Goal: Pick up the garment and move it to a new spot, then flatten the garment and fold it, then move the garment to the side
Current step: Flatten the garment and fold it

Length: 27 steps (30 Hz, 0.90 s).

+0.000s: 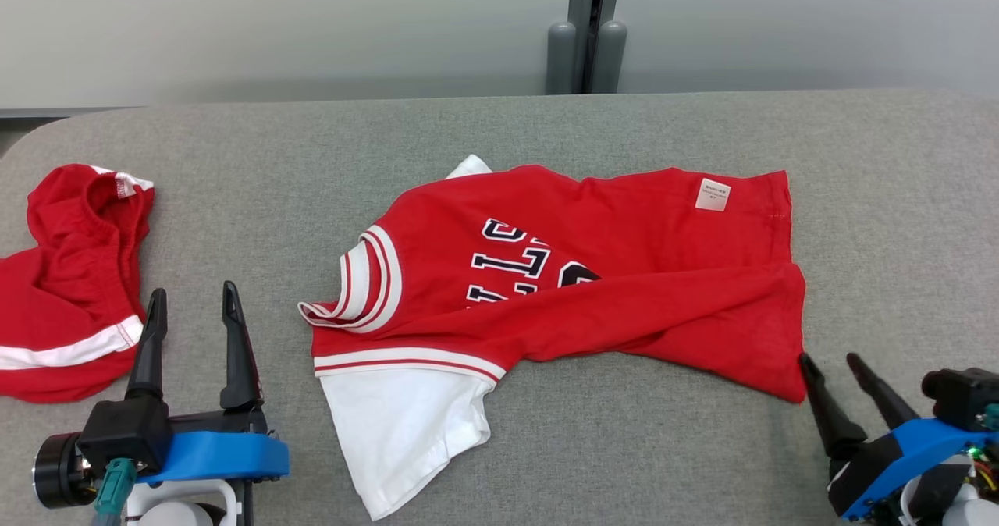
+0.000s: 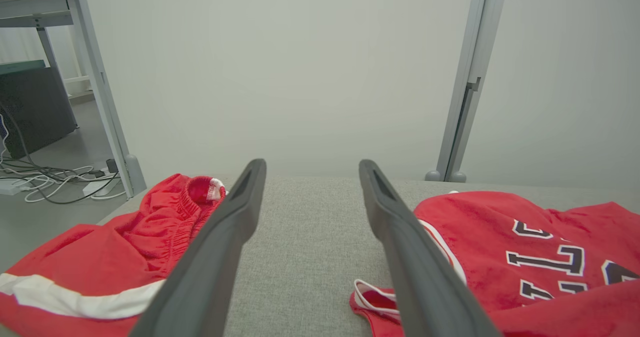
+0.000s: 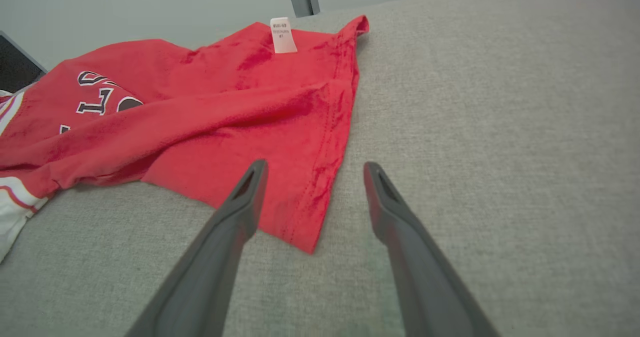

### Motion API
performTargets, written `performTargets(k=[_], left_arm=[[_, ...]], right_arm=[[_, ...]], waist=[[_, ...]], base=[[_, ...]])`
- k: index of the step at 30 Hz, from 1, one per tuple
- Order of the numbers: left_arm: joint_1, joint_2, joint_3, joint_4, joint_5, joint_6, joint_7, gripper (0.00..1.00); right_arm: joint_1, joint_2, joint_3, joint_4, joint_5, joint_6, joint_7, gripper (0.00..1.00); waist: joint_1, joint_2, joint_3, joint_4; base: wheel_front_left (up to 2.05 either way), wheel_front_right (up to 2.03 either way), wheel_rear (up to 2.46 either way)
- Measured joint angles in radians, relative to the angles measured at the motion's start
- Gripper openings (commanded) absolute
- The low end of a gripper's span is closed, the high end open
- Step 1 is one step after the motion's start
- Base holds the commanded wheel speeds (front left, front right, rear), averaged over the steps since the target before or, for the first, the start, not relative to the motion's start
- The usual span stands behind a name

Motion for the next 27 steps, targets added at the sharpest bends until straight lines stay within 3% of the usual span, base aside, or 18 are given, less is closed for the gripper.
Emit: performTargets(k=[8, 23, 24, 25, 26, 27], left_arm=[[-0.003, 0.000, -0.011, -0.001, -0.001, 0.000, 0.000, 1.00], [-0.028, 0.000, -0.005, 0.007, 0.000, -0.009, 0.000, 1.00], [-0.028, 0.000, -0.004, 0.007, 0.000, -0.009, 0.000, 1.00], [-0.029, 0.000, -0.004, 0.008, 0.000, -0.009, 0.000, 1.00], [-0.030, 0.000, -0.003, 0.009, 0.000, -0.009, 0.000, 1.00], [-0.031, 0.000, -0.003, 0.010, 0.000, -0.009, 0.000, 1.00]], right_arm=[[-0.007, 0.021, 0.018, 0.056, 0.047, 0.000, 0.045, 1.00], [-0.166, 0.021, 0.071, 0.264, 0.140, 0.000, 0.010, 1.00], [-0.175, 0.021, 0.077, 0.276, 0.150, 0.000, 0.007, 0.88], [-0.182, 0.019, 0.086, 0.286, 0.156, 0.000, 0.003, 0.17], [-0.189, 0.016, 0.100, 0.294, 0.158, 0.000, 0.001, 0.00], [-0.196, 0.010, 0.109, 0.300, 0.159, 0.000, -0.013, 0.00]], waist=[[0.0000, 0.0000, 0.012, 0.017], [0.0000, 0.0000, 0.039, 0.044], [0.0000, 0.0000, 0.040, 0.045], [0.0000, 0.0000, 0.041, 0.045], [0.0000, 0.0000, 0.042, 0.045], [0.0000, 0.0000, 0.043, 0.046]], base=[[0.00, 0.00, 0.00], [0.00, 0.00, 0.00], [0.00, 0.00, 0.00], [0.00, 0.00, 0.00], [0.00, 0.00, 0.00], [0.00, 0.00, 0.00]])
